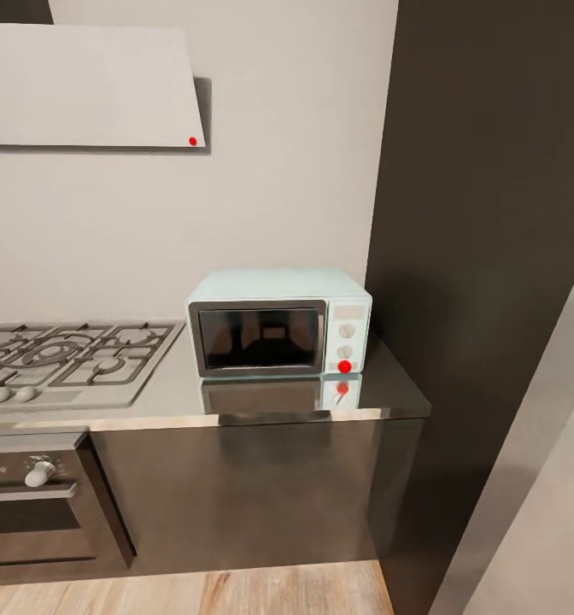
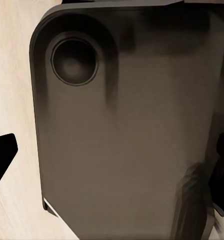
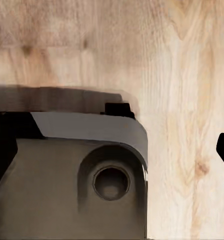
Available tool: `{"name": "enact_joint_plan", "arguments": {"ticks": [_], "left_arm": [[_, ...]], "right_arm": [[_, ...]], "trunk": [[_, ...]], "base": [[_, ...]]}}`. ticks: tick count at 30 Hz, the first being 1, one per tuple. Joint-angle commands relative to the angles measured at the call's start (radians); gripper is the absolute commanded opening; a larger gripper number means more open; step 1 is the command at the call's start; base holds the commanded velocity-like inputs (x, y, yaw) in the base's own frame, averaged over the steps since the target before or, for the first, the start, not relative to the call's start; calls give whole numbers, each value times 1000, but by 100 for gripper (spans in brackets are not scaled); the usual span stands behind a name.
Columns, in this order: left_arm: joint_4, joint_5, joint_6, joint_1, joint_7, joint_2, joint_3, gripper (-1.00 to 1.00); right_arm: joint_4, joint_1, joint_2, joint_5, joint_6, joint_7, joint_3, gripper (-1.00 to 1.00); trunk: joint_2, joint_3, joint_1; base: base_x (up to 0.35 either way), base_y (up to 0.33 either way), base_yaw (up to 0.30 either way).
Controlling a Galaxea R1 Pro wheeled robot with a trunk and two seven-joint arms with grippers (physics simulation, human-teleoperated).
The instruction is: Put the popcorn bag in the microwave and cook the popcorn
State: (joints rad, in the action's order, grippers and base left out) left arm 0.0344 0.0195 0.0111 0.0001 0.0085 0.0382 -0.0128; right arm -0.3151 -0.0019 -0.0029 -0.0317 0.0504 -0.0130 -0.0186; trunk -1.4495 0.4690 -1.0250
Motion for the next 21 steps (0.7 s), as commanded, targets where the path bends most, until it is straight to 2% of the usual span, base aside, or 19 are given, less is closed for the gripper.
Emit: {"name": "enact_joint_plan", "arguments": {"ticks": [1, 4, 5, 8, 10, 11, 12, 13, 15, 16, 19, 21], "left_arm": [[1, 2, 1, 0, 1, 0, -1, 100], [1, 2, 1, 0, 1, 0, -1, 100], [1, 2, 1, 0, 1, 0, -1, 100], [1, 2, 1, 0, 1, 0, -1, 100], [1, 2, 1, 0, 1, 0, -1, 100], [1, 2, 1, 0, 1, 0, -1, 100], [1, 2, 1, 0, 2, 1, -1, 100], [1, 2, 2, 0, 2, 1, -1, 100], [1, 2, 2, 0, 2, 1, -2, 100], [1, 2, 3, 0, 2, 2, -1, 100], [1, 2, 3, 0, 2, 2, -1, 100], [1, 2, 3, 0, 2, 2, -1, 100]], "right_arm": [[-103, 0, 2, -31, 87, 0, 3, 100], [-339, 0, 9, -74, 252, 3, 7, 100], [-426, 0, 11, -79, 327, 6, 7, 100], [-619, 0, 14, -78, 466, 10, 8, 100], [-727, 0, 15, -80, 505, 11, 10, 100], [-861, 0, 14, -81, 518, 11, 15, 100], [-933, 0, 15, -82, 521, 11, 22, 100], [-1051, 0, 16, -85, 524, 11, 40, 100], [-1132, 0, 16, -89, 537, 4, 83, 100], [-1205, -7, 20, -90, 567, 0, 103, 100], [-1237, -173, 52, -90, 710, -2, 105, 100], [-1239, -290, 62, -88, 795, -3, 102, 100]], "trunk": [[0, 1, 0], [0, 1, 0], [0, 1, 0], [0, 1, 0], [0, 1, 0], [0, 1, 0], [0, 1, 0], [0, 1, 0], [0, 1, 0], [0, 1, 0], [0, 1, 0], [0, 1, 0]], "base": [[0, 0, 0], [0, 0, 0], [0, 0, 0], [0, 0, 0], [0, 0, 0], [0, 0, 0], [0, 0, 0], [0, 0, 0], [0, 0, 0], [0, 0, 0], [0, 0, 0], [0, 0, 0]]}}
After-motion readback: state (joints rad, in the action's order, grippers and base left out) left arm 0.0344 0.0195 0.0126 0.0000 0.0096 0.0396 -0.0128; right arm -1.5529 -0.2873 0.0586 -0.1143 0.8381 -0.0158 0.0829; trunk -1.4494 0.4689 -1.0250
